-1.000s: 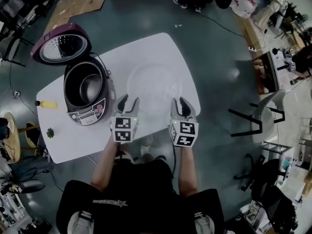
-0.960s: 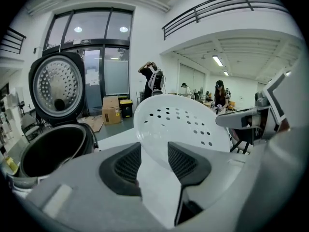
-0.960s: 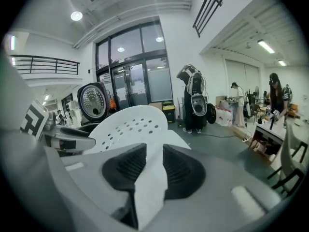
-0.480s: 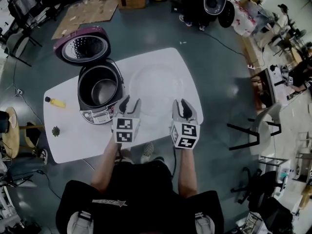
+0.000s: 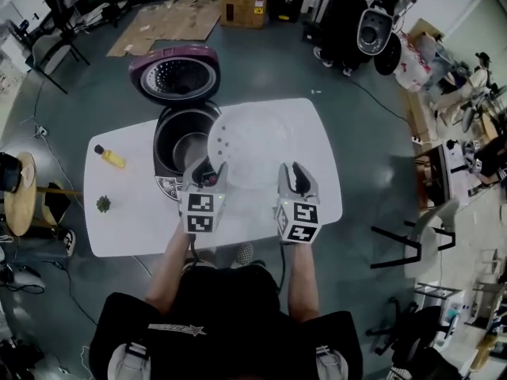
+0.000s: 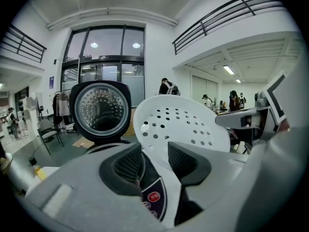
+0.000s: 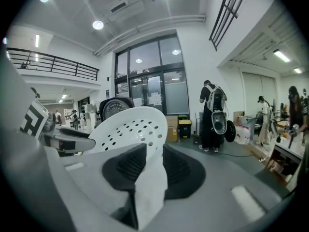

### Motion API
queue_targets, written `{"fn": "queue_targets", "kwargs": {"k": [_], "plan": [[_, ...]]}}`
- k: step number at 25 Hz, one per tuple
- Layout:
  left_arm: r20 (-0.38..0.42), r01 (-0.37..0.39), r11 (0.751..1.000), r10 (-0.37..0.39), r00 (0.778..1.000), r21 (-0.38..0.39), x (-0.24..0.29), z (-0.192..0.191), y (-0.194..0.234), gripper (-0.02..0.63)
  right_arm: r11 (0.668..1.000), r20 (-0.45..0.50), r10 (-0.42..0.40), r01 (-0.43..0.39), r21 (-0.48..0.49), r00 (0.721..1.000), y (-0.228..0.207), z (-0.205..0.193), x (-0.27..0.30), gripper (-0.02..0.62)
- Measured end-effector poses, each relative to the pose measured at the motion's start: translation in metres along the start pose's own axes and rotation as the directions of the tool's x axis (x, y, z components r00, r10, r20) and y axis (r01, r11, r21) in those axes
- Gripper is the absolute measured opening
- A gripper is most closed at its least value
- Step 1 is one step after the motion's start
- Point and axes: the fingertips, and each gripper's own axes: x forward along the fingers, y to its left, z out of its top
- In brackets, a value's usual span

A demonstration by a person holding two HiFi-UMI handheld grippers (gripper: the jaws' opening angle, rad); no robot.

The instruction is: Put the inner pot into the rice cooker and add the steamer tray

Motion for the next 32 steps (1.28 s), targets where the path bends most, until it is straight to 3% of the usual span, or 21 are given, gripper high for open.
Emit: {"fn": "queue_targets", "kwargs": {"k": [15,32], "plan": [[-0.009,-0.178,0.982,0.178,0.984,-0.066,-0.04,-0.012,0.119,0.183,0.982,-0.008,0.177,-0.177,-0.068,0.984,0.115,0.025,0.066,0.112],[-0.093,-0.222,0.969,0.212,0.973,-0.112,-0.031,-0.049,0.186,0.186,0.968,-0.097,0.228,-0.236,-0.079,0.969,0.172,0.007,0.122,0.111]]}}
